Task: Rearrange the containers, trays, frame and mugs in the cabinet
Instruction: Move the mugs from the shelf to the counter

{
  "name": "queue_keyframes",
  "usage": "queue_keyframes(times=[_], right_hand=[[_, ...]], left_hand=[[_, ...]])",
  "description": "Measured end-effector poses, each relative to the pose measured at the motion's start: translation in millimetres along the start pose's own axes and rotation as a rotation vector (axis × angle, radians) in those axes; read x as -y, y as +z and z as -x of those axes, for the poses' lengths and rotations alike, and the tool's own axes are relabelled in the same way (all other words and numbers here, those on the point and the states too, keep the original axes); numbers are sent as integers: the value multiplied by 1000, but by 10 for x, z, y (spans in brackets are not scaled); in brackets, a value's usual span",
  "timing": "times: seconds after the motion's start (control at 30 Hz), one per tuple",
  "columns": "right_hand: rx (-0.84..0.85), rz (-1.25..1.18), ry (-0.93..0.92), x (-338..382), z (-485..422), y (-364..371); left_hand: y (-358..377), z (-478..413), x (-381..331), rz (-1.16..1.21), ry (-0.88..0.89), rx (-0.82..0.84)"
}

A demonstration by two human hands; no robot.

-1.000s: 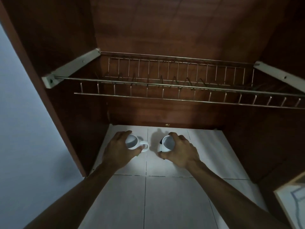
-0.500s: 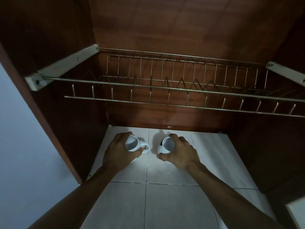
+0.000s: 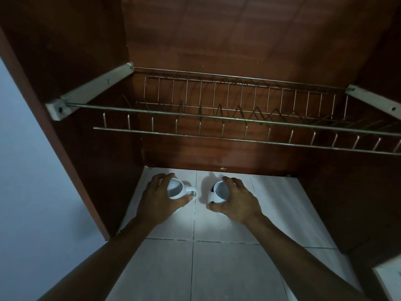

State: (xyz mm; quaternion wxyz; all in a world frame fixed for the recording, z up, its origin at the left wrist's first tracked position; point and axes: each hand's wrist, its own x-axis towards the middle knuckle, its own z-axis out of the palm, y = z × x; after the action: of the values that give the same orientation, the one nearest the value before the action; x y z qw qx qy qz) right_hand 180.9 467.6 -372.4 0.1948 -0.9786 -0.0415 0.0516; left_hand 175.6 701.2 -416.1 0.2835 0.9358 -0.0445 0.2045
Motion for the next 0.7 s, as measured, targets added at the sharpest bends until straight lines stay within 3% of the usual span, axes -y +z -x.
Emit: queue_keyframes(times=[0.13, 0.53, 0.7], right_hand=[[31, -28, 10, 12, 19, -65], [-43, -11, -49, 105, 250, -203], [-126, -7, -157, 155, 456, -231]], left_hand=[[-123, -12, -134, 26, -68, 34], [-257, 117, -128, -155, 103, 11], [-381, 229, -310, -229, 224, 6]])
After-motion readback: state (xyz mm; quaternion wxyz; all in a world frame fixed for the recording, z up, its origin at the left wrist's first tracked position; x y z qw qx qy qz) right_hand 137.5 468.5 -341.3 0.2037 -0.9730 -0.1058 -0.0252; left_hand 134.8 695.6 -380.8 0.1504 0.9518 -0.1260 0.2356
